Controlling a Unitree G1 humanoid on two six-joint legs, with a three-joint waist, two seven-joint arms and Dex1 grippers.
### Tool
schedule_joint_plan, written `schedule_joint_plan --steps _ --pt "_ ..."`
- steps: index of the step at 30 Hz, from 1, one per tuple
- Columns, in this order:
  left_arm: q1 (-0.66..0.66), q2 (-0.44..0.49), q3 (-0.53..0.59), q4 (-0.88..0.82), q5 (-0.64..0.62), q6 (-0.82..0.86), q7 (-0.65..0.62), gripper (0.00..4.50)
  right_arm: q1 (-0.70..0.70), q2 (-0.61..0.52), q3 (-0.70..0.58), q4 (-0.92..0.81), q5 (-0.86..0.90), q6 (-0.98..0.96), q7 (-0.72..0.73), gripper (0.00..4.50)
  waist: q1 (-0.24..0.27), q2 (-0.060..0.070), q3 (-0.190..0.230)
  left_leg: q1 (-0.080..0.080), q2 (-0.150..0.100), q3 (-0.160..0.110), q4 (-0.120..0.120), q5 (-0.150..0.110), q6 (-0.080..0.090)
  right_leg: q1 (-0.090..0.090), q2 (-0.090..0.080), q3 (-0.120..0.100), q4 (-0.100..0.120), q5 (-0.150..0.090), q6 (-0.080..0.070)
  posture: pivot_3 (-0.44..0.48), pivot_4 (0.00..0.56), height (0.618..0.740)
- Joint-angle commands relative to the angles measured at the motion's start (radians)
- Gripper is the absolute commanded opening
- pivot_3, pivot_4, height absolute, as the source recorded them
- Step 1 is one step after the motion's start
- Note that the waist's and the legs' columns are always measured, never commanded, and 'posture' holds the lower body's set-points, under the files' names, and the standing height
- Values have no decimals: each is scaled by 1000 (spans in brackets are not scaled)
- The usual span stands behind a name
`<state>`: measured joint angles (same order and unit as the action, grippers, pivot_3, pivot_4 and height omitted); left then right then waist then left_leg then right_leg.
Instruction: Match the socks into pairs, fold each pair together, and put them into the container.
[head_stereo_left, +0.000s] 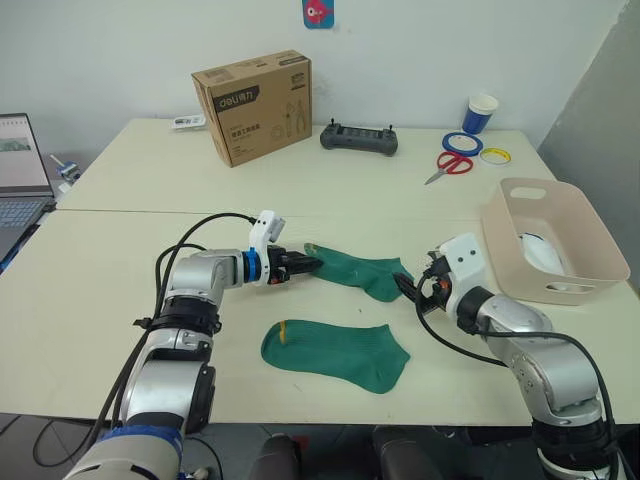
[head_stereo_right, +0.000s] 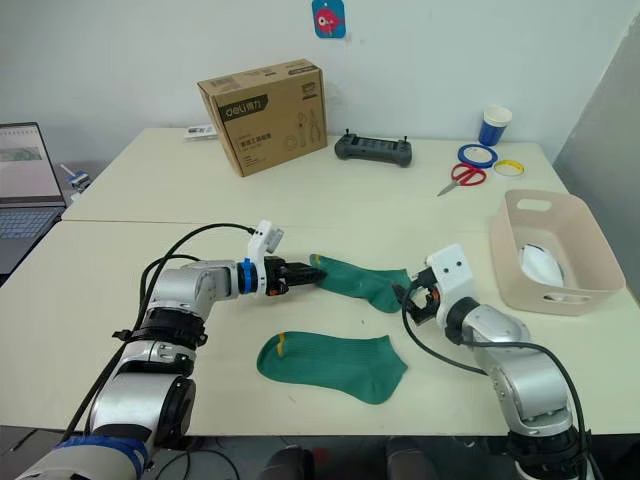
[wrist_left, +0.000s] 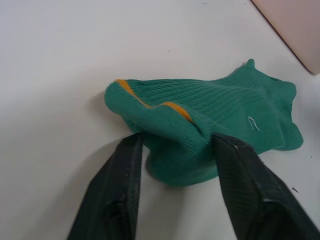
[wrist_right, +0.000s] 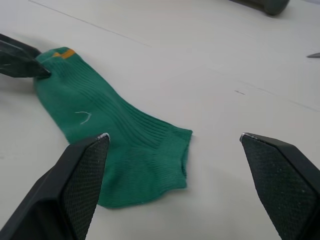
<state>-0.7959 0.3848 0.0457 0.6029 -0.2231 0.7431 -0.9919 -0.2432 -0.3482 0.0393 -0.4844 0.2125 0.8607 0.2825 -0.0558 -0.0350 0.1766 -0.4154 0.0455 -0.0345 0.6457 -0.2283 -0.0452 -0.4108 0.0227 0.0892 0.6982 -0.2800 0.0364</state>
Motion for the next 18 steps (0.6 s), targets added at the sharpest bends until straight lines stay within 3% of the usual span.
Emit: schedule_joint_plan --steps 1,4,7,17,18 --pt "13 3 -10 -71 -28 18 4 954 -10 47 -16 68 -10 -30 -39 4500 0 0 0 0 0 0 0 0 0 0 0 0 0 0 0 0 150 723" --pt "32 7 -14 -109 -38 38 8 17 -30 83 8 149 -20 -60 -44 4500 -1 0 0 0 0 0 0 0 0 0 0 0 0 0 0 0 150 723" --pt "53 18 -19 -156 -49 64 9 0 -48 99 32 212 -37 -77 -41 3887 0 0 0 0 0 0 0 0 0 0 0 0 0 0 -1 0 150 723" --pt "157 40 -7 -316 -92 134 66 0 -38 118 22 202 -22 -104 -14 221 0 0 0 0 0 0 0 0 0 0 0 0 0 0 0 0 150 723" --pt "161 40 -5 -323 -97 133 72 0 -38 118 20 198 -21 -110 -12 22 0 0 0 0 0 0 0 0 0 0 0 0 0 0 0 0 150 723"
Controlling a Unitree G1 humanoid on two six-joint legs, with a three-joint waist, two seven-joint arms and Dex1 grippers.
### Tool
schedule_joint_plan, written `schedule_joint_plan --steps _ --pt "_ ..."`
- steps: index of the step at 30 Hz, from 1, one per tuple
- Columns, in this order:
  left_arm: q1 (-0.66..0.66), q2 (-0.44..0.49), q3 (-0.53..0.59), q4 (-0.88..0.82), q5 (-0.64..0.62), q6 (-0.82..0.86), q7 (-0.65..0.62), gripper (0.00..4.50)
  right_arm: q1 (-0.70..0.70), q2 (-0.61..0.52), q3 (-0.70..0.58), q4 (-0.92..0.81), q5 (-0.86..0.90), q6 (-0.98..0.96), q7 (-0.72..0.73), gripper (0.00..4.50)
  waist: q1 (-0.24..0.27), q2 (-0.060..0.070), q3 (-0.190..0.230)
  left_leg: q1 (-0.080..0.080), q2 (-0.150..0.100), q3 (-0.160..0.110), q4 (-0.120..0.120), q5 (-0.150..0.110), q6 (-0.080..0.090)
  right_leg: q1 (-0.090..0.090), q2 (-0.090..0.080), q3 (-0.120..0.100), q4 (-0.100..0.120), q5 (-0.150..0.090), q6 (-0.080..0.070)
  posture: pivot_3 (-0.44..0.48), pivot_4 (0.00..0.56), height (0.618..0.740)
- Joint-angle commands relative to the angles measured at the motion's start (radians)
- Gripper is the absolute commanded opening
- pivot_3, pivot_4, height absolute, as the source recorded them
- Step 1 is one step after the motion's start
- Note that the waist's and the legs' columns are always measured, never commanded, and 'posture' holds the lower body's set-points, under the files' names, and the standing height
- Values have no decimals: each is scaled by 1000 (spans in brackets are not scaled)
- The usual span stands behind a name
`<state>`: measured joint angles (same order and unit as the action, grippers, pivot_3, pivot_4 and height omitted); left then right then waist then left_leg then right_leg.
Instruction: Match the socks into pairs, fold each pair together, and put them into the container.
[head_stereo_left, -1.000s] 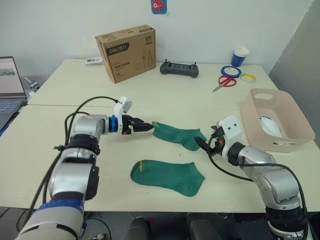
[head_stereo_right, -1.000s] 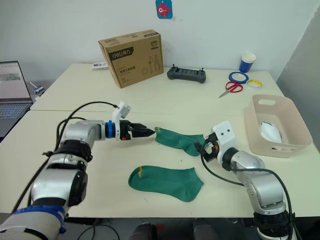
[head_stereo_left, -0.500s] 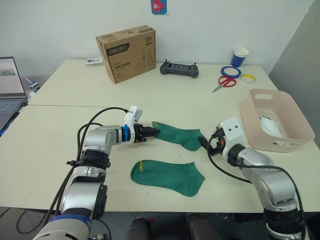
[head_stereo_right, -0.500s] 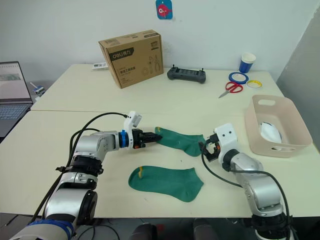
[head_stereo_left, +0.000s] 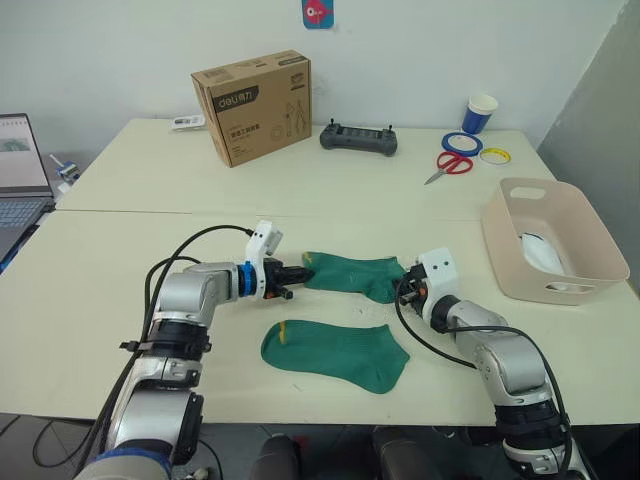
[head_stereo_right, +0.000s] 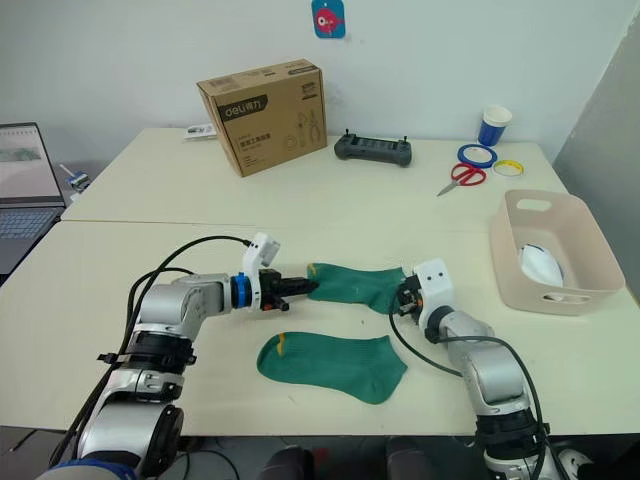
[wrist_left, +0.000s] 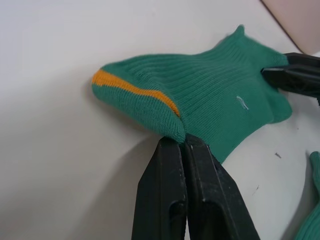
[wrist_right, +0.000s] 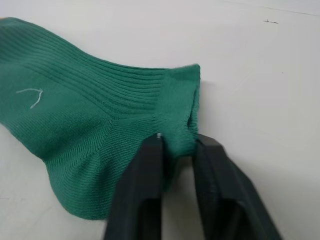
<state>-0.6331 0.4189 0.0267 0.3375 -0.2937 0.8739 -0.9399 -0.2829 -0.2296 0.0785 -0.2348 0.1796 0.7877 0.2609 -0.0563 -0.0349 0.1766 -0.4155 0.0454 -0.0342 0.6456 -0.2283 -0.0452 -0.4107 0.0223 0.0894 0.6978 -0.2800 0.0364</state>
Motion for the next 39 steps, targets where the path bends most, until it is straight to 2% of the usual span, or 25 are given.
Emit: schedule_joint_plan --steps 1,5,9,15,17,21,26,31,39 --pt "1 3 27 -69 -38 -3 28 0 1 -3 -21 -63 17 -46 18 22 0 0 0 0 0 0 0 0 0 0 0 0 0 0 0 0 150 723" --pt "6 7 114 -169 -123 21 56 0 10 -26 -38 -182 44 -44 50 22 0 0 0 0 0 0 0 0 0 0 0 0 0 0 0 0 150 723" --pt "58 82 176 -369 -237 168 61 0 46 -44 -75 -389 146 58 79 22 -2 0 0 0 1 0 -1 0 0 0 0 0 0 0 0 0 150 723" --pt "270 228 301 -707 -447 442 76 0 192 -61 -135 -696 385 243 103 22 -3 1 0 1 2 -2 -1 0 0 0 0 0 -1 -1 1 0 150 723" --pt "345 234 339 -782 -496 492 104 0 242 -75 -126 -744 423 270 96 22 -2 1 0 1 2 -1 -1 0 0 1 0 0 -1 -1 1 0 150 723" --pt "493 216 337 -888 -513 494 169 0 346 -149 -53 -757 391 253 95 22 -1 0 -1 4 1 1 -1 0 0 3 -2 1 -3 -1 0 0 150 723" --pt "584 176 242 -883 -455 416 264 0 431 -210 10 -675 319 166 97 22 0 -1 -1 7 -1 3 -3 0 -1 6 -4 2 -4 -6 -7 0 150 723" --pt "609 165 194 -882 -452 381 304 0 469 -259 36 -635 270 100 107 22 1 -2 -1 7 0 5 -3 0 -1 5 -4 4 -4 -7 -8 0 150 723" --pt "640 213 159 -895 -472 385 305 0 490 -272 42 -602 256 73 106 22 1 -2 -1 7 0 5 -4 0 -1 5 -4 4 -5 -7 -8 0 150 723"
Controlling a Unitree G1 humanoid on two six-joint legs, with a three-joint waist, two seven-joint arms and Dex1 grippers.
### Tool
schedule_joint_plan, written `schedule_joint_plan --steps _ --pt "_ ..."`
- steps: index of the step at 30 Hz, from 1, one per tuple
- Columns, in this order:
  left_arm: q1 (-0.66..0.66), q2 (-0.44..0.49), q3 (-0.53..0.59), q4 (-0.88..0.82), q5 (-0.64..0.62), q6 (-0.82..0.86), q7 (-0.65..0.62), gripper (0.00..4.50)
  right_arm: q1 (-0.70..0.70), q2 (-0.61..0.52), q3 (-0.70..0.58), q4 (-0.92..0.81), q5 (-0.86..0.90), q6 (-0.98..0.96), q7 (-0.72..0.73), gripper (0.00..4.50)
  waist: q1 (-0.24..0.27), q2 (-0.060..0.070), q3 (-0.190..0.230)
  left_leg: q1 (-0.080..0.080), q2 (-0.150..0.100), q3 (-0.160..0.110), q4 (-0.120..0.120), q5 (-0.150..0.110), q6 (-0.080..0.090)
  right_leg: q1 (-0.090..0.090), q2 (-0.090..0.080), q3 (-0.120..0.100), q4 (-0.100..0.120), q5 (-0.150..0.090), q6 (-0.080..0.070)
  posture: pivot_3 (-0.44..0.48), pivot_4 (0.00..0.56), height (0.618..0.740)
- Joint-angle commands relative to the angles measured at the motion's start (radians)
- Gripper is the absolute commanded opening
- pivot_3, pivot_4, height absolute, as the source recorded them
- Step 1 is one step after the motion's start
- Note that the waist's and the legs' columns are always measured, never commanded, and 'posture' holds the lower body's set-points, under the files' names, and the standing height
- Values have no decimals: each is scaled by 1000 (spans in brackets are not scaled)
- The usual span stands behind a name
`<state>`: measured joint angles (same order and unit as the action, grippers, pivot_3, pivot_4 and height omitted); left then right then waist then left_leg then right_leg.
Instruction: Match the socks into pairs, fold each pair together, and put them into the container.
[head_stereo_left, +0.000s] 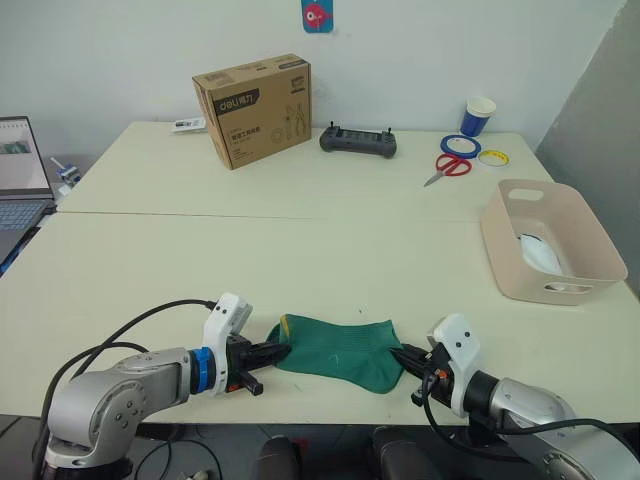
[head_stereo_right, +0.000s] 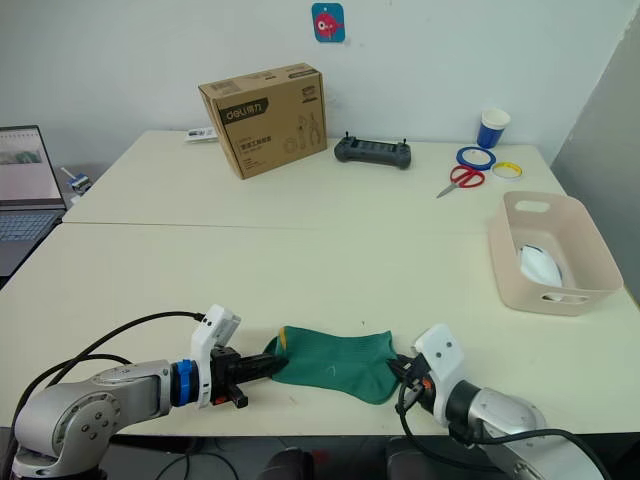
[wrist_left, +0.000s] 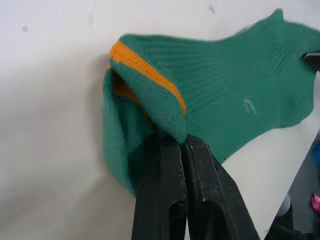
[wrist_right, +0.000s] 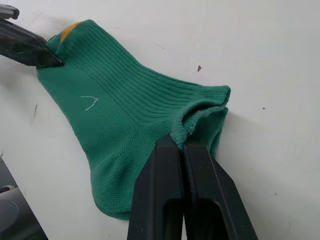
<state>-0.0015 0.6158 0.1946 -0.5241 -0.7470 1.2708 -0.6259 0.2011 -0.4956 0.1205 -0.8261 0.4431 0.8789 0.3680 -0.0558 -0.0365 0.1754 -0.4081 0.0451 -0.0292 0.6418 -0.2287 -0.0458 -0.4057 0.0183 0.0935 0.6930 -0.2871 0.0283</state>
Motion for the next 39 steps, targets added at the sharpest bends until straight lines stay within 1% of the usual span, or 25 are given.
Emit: schedule_joint_plan --steps 1,3,4,5,7,9,11,14,16,17,19,21,23,24,27,29,30,31,33,35,37,38,39 --pt "10 14 -7 -33 -24 -12 -5 0 7 -6 0 -10 -3 -12 -1 22 0 0 0 0 0 0 0 0 0 0 0 0 0 0 0 0 150 723" --pt "11 15 -6 -30 -31 -13 -3 0 12 -4 -3 -9 10 19 -8 22 0 0 0 0 0 0 0 0 0 0 0 0 0 0 0 0 150 723" --pt "14 28 -20 -32 -13 -36 -6 0 14 -1 -6 -7 15 30 -11 22 0 0 0 0 0 0 0 0 0 0 0 0 0 0 0 0 150 723" --pt "20 49 -41 -37 15 -73 -15 214 16 1 -9 -4 13 34 -17 3 1 0 0 0 0 0 0 0 0 0 0 0 0 0 0 0 150 723" --pt "22 68 -51 -37 11 -92 -31 578 14 -11 -14 0 -1 28 -18 480 1 0 0 0 0 0 0 0 0 0 0 0 -1 0 0 0 150 723" --pt "29 89 -45 -41 9 -117 -42 1196 13 -28 -34 -9 -9 23 -20 1026 1 0 0 0 0 1 -1 0 0 0 -1 1 -1 0 0 0 150 723" --pt "37 113 -24 -45 9 -146 -56 1791 10 -53 -57 -31 -7 23 -12 1717 0 0 0 0 0 1 -1 0 0 0 -1 1 -2 0 0 0 150 723" --pt "41 178 42 -34 -14 -188 -121 2654 -5 -93 -129 -95 46 47 16 2723 1 0 0 0 0 2 -1 0 0 0 -1 1 -3 0 0 0 150 723" --pt "32 247 99 -4 -44 -207 -206 2674 -30 -107 -163 -137 88 49 39 3411 0 0 1 0 0 2 -2 0 0 0 -1 1 -3 0 0 0 150 723" --pt "26 270 117 11 -53 -215 -236 2674 -43 -110 -172 -148 104 51 44 3813 0 0 1 0 0 2 -2 0 0 -1 -1 1 -3 0 0 0 150 723" --pt "-2 307 132 48 -59 -241 -283 2674 -76 -114 -173 -158 130 57 53 4467 0 1 1 0 0 2 -2 0 0 -1 -1 0 -4 0 0 0 150 723" --pt "-50 348 81 86 -8 -348 -370 2674 -148 -97 -123 -150 137 62 45 4467 0 1 2 1 0 2 -3 0 0 -1 -1 0 -5 0 0 0 150 723" --pt "-80 371 21 100 40 -430 -427 2293 -195 -81 -74 -132 133 63 39 4500 0 1 2 0 0 3 -3 0 0 -1 -2 1 -7 0 0 0 150 723" --pt "-90 378 -8 99 57 -458 -450 2095 -211 -76 -52 -120 123 62 36 4500 0 1 2 0 0 3 -4 0 0 -1 -2 1 -8 1 0 0 150 723" --pt "-160 360 -161 66 114 -505 -484 1171 -263 -67 79 -46 44 19 37 3884 2 1 2 0 -1 5 -7 0 0 0 -3 2 -13 1 0 0 150 723" --pt "-191 342 -233 88 158 -531 -483 562 -271 -71 134 -4 1 -17 46 3244 2 0 1 -4 -2 5 -8 0 0 -2 -3 2 -13 2 2 0 150 723" --pt "-209 325 -275 115 195 -552 -473 212 -271 -74 166 25 -27 -41 52 2826 3 1 1 -6 -2 5 -8 0 0 -4 -3 2 -13 5 7 0 150 723" --pt "-227 307 -319 150 241 -579 -463 0 -271 -79 200 56 -52 -59 61 2461 4 1 1 -7 -2 4 -8 0 0 -5 -2 2 -13 5 8 0 150 723" --pt "-253 278 -382 217 315 -614 -444 0 -266 -90 246 100 -93 -93 76 1729 4 1 1 -7 -1 4 -8 0 0 -6 -1 1 -13 5 8 0 150 723" --pt "-269 265 -460 302 416 -688 -446 0 -252 -119 293 126 -146 -132 94 1031 4 1 1 -7 0 3 -8 0 0 -6 0 1 -12 5 8 0 150 723" --pt "-276 256 -487 352 459 -706 -440 0 -235 -143 313 132 -178 -154 108 296 4 0 1 -7 0 3 -8 0 0 -6 0 1 -12 5 8 0 150 723" --pt "-274 260 -489 365 466 -706 -444 0 -220 -155 312 132 -189 -162 111 28 4 1 1 -7 0 3 -8 0 0 -5 0 1 -12 6 8 0 150 723" --pt "-270 265 -488 375 470 -702 -446 0 -199 -167 304 132 -195 -169 112 28 4 1 0 -6 0 3 -8 0 0 -5 0 1 -12 6 8 0 150 723"
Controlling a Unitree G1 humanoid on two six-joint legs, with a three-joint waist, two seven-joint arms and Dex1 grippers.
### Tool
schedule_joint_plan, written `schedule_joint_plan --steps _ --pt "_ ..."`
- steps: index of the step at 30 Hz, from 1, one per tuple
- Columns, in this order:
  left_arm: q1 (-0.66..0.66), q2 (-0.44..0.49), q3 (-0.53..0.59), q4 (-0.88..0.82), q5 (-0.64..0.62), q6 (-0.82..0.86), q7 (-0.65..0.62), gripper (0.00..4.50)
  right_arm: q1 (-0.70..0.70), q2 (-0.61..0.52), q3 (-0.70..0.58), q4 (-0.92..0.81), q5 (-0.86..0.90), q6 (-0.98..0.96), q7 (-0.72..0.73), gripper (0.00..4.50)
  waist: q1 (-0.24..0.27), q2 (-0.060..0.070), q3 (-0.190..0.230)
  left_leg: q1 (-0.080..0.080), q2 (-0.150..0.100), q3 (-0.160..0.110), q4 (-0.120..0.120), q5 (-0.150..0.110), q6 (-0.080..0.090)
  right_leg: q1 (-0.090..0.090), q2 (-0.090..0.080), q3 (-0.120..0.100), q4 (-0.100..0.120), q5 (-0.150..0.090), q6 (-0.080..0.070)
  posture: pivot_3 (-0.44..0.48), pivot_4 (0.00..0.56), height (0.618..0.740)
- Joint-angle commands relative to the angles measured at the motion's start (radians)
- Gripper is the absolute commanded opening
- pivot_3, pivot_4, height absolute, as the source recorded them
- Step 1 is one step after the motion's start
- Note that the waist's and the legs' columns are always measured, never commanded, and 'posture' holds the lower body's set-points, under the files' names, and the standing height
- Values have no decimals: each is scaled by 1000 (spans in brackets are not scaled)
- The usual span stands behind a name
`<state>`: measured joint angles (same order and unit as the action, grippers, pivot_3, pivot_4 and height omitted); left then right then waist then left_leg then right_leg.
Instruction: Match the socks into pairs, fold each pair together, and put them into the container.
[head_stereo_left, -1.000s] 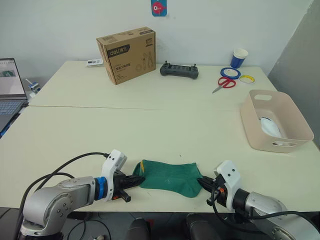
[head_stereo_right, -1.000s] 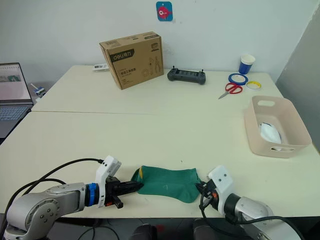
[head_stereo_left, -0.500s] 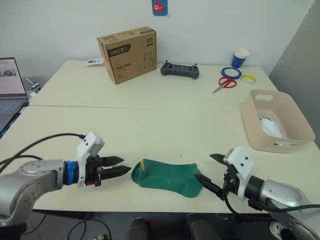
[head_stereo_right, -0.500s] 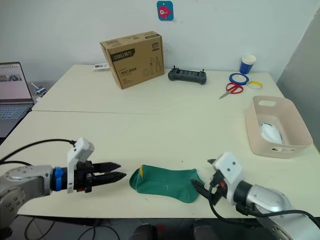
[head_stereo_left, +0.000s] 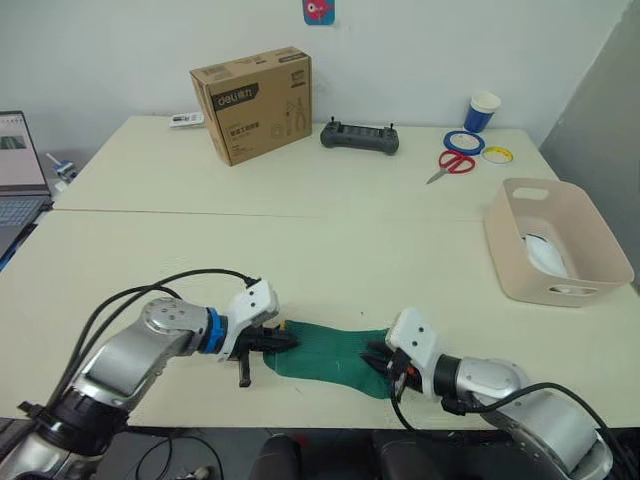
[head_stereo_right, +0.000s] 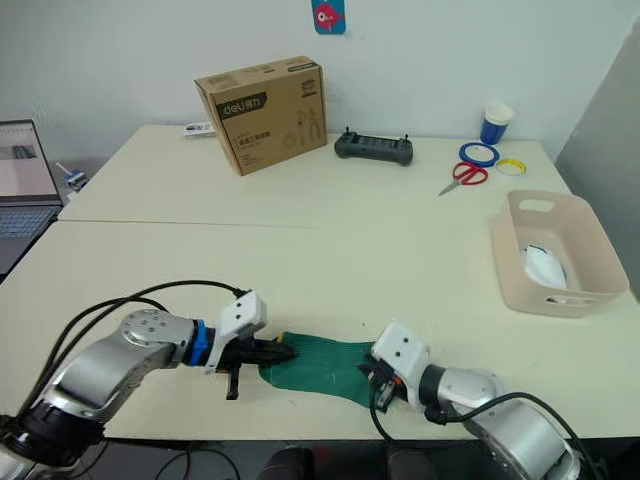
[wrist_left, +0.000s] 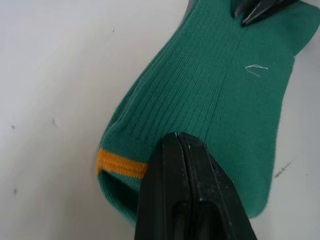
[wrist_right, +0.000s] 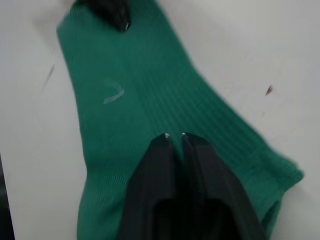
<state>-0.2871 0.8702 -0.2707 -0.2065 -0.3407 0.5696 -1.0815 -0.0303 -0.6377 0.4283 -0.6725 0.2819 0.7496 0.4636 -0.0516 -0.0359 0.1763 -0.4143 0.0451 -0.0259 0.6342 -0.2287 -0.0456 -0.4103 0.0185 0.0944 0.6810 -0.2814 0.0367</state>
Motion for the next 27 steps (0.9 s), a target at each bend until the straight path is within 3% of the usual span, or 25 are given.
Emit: schedule_joint_plan --steps 1,7,12,15,21,27 --pt "22 15 -20 64 67 3 8 0 54 -41 -10 -22 -43 -46 22 28 0 1 -1 1 0 0 0 0 0 1 0 1 0 0 0 0 150 723" --pt "68 17 16 43 40 -38 -16 0 171 -122 -82 -40 -78 -132 54 28 -5 -1 -4 14 0 3 -2 0 0 11 -1 2 0 -3 -6 0 150 723" --pt "53 29 114 -60 -83 2 -82 0 154 -45 -201 -136 46 -140 73 28 -7 -2 -3 16 1 2 -3 0 0 13 0 2 0 -4 -7 0 150 723" --pt "-6 14 138 -88 -125 51 -81 0 95 13 -201 -108 42 -123 52 28 -5 -3 -3 13 1 1 -3 0 0 11 0 1 1 -4 -7 0 150 723" --pt "-34 -55 23 61 33 -72 -43 0 -29 82 -26 55 -119 -133 22 28 -3 -2 -3 13 0 2 -4 0 0 11 -1 2 -1 -1 -1 0 150 723" --pt "-17 -79 -27 195 134 -184 -51 0 -16 79 -17 105 -185 -106 8 28 2 -1 -4 8 1 1 -4 0 0 5 0 1 1 -1 -1 0 150 723"
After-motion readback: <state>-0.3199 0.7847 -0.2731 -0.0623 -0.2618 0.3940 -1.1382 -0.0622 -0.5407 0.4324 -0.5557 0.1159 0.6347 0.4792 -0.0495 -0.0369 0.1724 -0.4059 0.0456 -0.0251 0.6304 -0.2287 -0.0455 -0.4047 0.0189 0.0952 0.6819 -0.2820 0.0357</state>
